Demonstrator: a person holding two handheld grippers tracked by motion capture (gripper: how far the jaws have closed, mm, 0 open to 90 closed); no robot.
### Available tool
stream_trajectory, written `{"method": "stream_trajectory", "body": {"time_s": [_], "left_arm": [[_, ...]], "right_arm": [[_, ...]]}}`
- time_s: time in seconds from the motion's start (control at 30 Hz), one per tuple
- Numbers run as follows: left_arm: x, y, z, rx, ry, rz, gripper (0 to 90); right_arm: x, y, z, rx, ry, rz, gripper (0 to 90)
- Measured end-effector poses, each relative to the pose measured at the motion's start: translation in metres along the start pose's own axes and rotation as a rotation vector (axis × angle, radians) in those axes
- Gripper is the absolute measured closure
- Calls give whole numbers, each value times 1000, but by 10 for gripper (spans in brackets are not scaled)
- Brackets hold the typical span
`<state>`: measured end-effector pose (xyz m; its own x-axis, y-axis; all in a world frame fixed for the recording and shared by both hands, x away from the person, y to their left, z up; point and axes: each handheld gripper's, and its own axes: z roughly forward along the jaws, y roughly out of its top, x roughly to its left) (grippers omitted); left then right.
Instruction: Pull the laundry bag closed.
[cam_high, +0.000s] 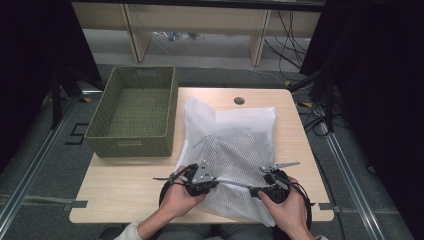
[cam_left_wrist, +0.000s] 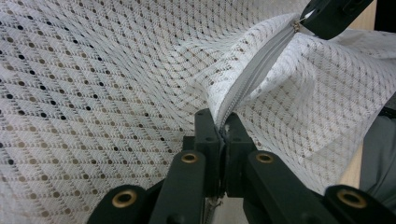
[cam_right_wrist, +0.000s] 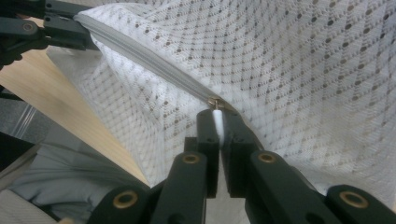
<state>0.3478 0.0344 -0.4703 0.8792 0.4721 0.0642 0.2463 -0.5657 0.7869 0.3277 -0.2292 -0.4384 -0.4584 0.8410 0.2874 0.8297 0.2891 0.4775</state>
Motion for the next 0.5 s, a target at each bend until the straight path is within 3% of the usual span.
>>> {"method": "stream_trajectory", "body": {"time_s": [0.1, 0.23, 0.5], "left_arm": [[0, -1, 0, 4, -9, -6, 874], [0, -1, 0, 2, -4, -5, 874], [0, -2, -2, -5, -3, -10, 873]], "right_arm": [[0, -3, 2, -35, -4, 15, 879], [-2, -3, 0, 5, 1, 17, 880], [-3, -6, 2, -4, -4, 16, 880]]}}
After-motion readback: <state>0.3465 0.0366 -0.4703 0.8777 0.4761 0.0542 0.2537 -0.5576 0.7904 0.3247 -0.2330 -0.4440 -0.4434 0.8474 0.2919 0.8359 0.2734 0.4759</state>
